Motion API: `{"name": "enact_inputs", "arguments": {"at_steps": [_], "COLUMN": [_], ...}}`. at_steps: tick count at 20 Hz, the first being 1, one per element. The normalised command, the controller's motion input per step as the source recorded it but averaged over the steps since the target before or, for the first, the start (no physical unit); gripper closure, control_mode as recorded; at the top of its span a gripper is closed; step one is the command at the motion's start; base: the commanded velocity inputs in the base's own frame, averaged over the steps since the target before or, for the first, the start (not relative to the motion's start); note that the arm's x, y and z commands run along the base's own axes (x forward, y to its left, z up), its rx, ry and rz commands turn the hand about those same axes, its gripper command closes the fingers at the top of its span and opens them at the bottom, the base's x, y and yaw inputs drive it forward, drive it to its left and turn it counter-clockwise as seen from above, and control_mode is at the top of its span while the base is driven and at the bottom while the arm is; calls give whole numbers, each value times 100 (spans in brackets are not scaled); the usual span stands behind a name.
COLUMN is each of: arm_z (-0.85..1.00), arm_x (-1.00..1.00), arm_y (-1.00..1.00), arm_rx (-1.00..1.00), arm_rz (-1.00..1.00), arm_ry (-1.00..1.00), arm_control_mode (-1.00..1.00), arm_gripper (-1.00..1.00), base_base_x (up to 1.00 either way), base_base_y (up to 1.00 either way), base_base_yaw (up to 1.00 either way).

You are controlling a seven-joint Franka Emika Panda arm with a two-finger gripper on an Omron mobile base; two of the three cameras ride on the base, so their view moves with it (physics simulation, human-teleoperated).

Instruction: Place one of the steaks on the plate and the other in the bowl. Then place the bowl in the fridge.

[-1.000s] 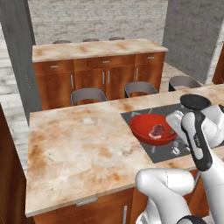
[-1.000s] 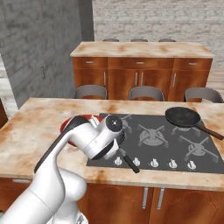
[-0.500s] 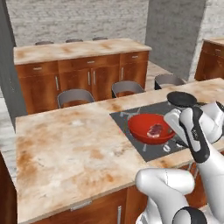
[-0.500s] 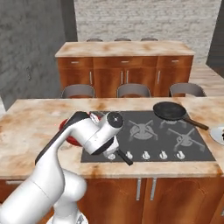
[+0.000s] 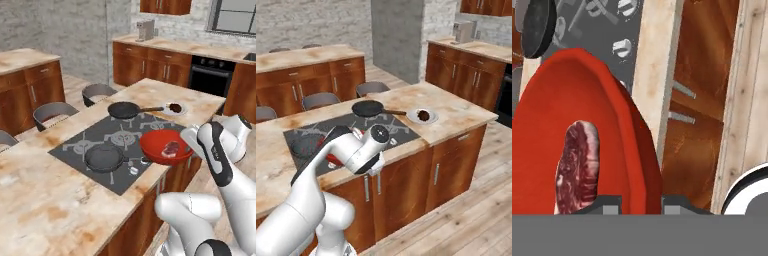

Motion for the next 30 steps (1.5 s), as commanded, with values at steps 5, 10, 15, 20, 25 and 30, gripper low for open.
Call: {"name": "enact_inputs", "arguments": {"at_steps": [5, 10, 15, 20, 25, 30], "arm_z": [0, 0, 0, 0, 0, 0], "arm_x": [0, 0, 0, 0, 0, 0], "arm_y": [0, 0, 0, 0, 0, 0], "arm_rx": [0, 0, 0, 0, 0, 0], "arm_rz": [0, 0, 0, 0, 0, 0], "arm_ry": [0, 0, 0, 0, 0, 0], "arm_control_mode": [100, 100, 100, 100, 100, 100], "arm_gripper": [100, 100, 100, 100, 100, 100], "base_base_x": [49, 81, 94, 76, 52, 14], "base_base_y": [-2, 0, -7, -30, -29, 2], "base_base_yaw": [-83, -73, -66, -68, -77, -95]}}
